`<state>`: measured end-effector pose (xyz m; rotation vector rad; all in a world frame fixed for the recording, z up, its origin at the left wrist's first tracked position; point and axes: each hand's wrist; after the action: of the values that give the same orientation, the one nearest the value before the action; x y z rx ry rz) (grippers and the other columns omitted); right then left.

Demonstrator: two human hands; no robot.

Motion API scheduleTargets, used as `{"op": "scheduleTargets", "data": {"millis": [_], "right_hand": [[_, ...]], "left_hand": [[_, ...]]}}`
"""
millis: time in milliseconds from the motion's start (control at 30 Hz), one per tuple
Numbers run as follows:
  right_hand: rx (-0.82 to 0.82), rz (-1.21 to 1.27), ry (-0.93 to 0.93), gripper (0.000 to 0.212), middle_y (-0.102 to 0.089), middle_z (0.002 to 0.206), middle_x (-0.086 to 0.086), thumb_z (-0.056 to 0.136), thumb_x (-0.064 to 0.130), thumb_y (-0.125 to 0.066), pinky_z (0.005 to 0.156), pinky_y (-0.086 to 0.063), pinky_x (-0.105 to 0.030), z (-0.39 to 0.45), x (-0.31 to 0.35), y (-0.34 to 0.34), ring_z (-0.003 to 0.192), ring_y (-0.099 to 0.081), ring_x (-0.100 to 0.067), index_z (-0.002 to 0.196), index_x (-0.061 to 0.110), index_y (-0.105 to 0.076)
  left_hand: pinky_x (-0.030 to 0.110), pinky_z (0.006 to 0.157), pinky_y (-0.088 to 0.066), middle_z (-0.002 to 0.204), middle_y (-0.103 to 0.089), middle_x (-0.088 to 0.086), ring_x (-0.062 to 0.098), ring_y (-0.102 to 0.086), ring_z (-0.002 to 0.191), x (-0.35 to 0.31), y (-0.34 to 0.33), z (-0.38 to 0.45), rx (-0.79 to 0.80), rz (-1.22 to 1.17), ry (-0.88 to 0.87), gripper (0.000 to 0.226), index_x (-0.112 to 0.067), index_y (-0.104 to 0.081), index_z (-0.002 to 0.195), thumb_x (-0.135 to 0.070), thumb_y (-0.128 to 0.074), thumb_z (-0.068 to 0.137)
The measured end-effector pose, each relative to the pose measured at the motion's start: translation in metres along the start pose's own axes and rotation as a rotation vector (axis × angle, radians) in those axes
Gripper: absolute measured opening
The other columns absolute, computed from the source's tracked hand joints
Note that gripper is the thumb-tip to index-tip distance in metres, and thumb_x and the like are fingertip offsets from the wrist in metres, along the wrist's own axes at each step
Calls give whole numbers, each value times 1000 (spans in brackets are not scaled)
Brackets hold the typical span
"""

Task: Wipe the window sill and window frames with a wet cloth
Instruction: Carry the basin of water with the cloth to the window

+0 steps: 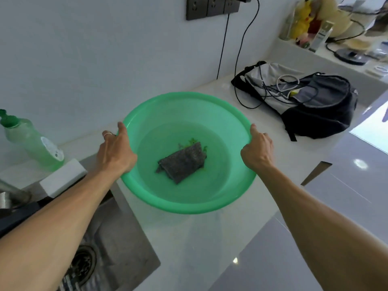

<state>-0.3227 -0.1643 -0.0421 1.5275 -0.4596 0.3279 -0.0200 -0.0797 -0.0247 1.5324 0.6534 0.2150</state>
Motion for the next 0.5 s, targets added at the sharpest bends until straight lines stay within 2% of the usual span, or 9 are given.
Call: {"op": "scheduleTargets", "data": {"millis": [133, 267, 500], "right_hand": [[-70, -6, -79, 77, -47, 126, -22, 84, -4, -48, 85, -46, -44, -9, -47, 47, 113, -50, -40, 154, 17, -24], [-163, -41, -135, 82, -53, 120, -19, 82, -7, -48, 84, -51, -44, -18, -101, 91, 99, -54, -33, 156, 15, -21], [-310, -42, -311, 67, -60, 103, -14, 83, -6, -54, 83, -55, -40, -42, -245, 188, 91, -60, -31, 145, 13, -39]], "left_hand": [[50, 93, -46, 136, -34, 30, 51, -55, 107, -58, 3, -12, 26, -11, -119, 85, -16, -8, 156, -3, -55, 86], [49, 91, -45, 133, -36, 30, 51, -55, 104, -122, -1, -34, 47, -17, -238, 84, -14, -10, 155, -5, -57, 86], [47, 83, -47, 119, -42, 27, 45, -56, 90, -278, -30, -92, 100, -36, -490, 77, -13, -21, 151, -9, -60, 84]]}}
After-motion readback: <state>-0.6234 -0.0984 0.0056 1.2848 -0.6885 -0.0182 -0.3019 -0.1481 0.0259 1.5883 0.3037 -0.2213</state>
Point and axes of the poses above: each hand's wrist, its own z-axis towards the middle knuckle, its own y-axis out of the back of the hand, x = y × z
